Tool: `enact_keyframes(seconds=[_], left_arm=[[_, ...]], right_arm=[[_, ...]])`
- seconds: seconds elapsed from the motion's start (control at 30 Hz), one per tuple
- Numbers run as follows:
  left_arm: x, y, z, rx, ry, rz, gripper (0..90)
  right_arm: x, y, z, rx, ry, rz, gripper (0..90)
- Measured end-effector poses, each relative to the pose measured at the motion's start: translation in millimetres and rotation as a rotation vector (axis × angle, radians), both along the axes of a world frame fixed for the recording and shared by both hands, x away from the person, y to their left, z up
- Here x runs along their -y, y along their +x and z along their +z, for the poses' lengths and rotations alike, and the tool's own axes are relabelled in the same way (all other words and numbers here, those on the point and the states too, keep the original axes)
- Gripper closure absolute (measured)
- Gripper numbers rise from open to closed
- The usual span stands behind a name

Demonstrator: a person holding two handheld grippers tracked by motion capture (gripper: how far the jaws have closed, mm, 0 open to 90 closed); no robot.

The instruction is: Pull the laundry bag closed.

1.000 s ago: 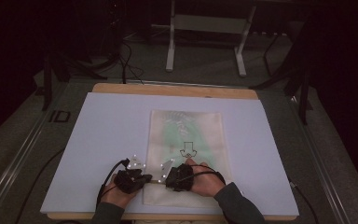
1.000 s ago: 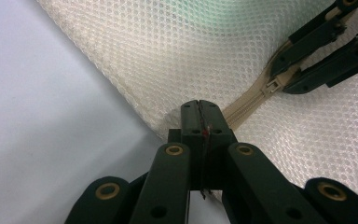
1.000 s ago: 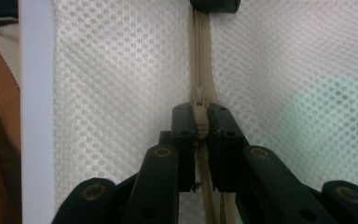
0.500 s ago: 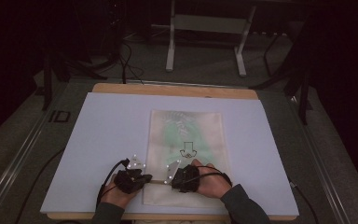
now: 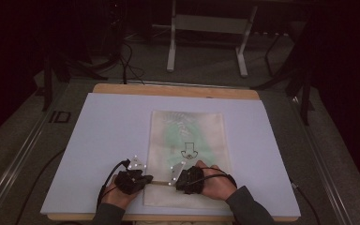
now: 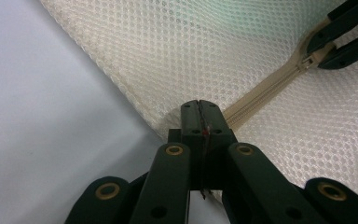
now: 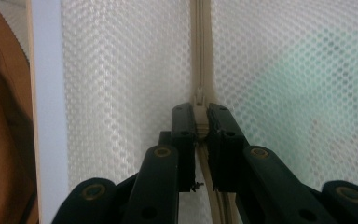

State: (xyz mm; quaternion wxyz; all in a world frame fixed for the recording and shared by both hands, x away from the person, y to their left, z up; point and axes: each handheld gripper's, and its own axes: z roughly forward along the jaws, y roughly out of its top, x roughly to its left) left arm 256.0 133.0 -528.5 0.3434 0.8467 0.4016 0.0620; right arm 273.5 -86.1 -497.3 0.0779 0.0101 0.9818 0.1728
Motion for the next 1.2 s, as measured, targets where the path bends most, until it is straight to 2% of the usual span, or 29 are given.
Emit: enact_keyframes(seconds=[1.2], left_arm=[[0.2,0.2,0.1,-0.004,-0.001,0.004,89.4]], right_arm=[[25.1,-3.7,4.0,-0.006,0.024,-0.041,82.2]])
